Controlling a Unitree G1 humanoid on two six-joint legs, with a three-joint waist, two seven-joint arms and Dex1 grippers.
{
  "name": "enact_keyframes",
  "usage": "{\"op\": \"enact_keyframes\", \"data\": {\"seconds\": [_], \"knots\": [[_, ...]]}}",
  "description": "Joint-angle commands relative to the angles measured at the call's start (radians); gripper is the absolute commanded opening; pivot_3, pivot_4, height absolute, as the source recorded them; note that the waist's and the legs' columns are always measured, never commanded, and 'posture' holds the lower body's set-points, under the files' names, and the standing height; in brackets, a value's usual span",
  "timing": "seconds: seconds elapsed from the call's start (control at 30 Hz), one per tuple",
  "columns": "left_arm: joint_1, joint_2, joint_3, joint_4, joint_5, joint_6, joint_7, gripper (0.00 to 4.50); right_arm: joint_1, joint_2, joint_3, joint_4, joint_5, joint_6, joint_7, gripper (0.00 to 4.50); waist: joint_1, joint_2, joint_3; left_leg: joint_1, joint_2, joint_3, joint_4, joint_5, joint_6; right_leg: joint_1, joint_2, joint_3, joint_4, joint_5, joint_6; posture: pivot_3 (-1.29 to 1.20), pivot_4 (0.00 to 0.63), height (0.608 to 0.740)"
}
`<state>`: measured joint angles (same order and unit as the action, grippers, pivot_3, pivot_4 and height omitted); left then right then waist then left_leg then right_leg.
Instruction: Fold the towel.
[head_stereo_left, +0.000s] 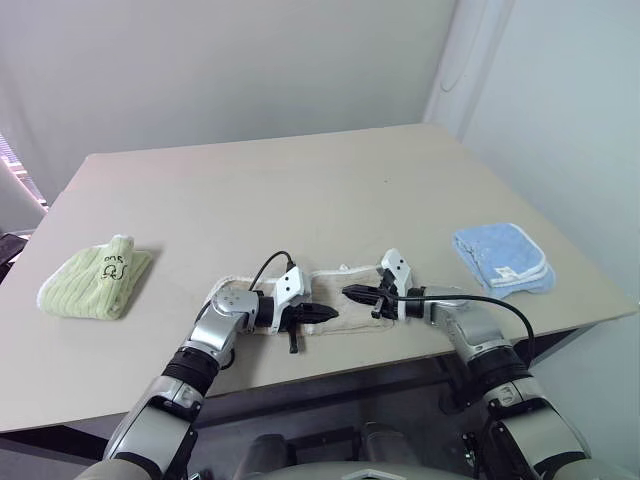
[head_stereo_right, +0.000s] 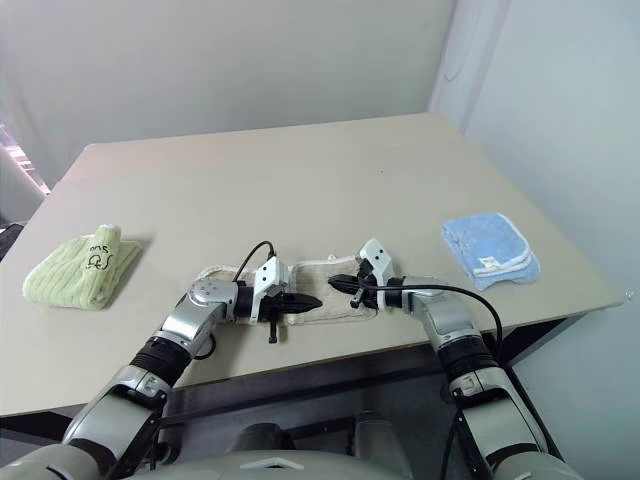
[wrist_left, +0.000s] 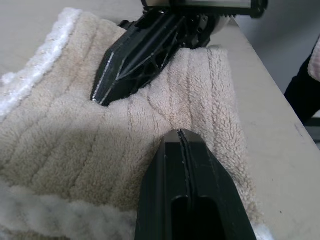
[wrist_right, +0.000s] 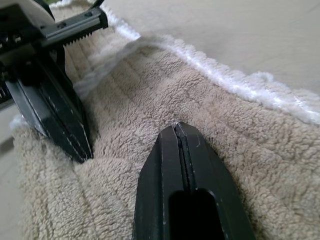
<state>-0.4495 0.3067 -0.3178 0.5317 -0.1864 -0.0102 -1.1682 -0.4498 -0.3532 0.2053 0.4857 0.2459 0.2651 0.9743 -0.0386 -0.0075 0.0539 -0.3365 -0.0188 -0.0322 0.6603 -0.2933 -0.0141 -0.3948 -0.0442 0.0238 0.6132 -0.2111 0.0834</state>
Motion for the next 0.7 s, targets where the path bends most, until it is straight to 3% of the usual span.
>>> {"op": "enact_keyframes", "data": {"seconds": [0.03,0.1,0.2,0.33,0.57,0.7], "knots": [[-0.015,0.000,0.014,0.001,0.005,0.042,-0.010,0.00,-0.007,0.005,0.009,0.044,-0.033,0.011,0.009,0.02,-0.002,0.000,0.000,0.000,0.000,0.000,0.001,0.000,0.000,0.000,0.000,0.000,0.000,0.000,0.000,0.00,0.000,0.740],[-0.015,0.003,0.039,-0.027,-0.022,0.090,-0.014,0.00,-0.019,0.012,-0.015,0.018,-0.003,0.031,0.020,0.02,-0.004,0.000,0.000,-0.001,0.000,0.000,0.001,0.000,0.000,0.000,0.000,0.000,0.000,0.000,0.000,0.00,0.000,0.740],[-0.012,0.029,0.114,-0.143,-0.115,0.199,-0.025,0.57,-0.043,0.020,-0.080,-0.076,0.089,0.126,0.038,0.00,-0.005,0.000,0.000,-0.003,0.000,-0.001,0.001,0.000,0.000,-0.003,0.000,0.000,0.002,0.000,0.000,0.00,0.000,0.740],[0.002,0.080,0.182,-0.282,-0.189,0.316,-0.022,1.96,-0.050,0.014,-0.130,-0.190,0.173,0.232,0.050,1.26,-0.005,0.001,0.001,-0.009,0.000,-0.002,0.001,0.000,0.000,-0.012,0.001,0.001,0.006,0.001,0.000,0.00,0.000,0.740],[0.165,0.289,0.424,-0.666,-0.360,0.599,0.108,4.50,-0.039,-0.051,-0.193,-0.520,0.365,0.484,0.055,3.84,-0.005,0.003,0.003,-0.015,0.003,-0.003,0.001,0.000,0.001,-0.018,0.001,0.002,0.006,0.001,0.000,0.00,0.000,0.740],[0.234,0.325,0.584,-0.707,-0.399,0.824,0.346,4.50,-0.047,-0.086,-0.183,-0.596,0.436,0.648,0.019,3.84,0.000,0.002,0.004,-0.016,0.004,-0.003,0.001,0.000,0.001,-0.018,0.000,0.001,0.004,0.000,0.000,0.00,0.000,0.740]]}}
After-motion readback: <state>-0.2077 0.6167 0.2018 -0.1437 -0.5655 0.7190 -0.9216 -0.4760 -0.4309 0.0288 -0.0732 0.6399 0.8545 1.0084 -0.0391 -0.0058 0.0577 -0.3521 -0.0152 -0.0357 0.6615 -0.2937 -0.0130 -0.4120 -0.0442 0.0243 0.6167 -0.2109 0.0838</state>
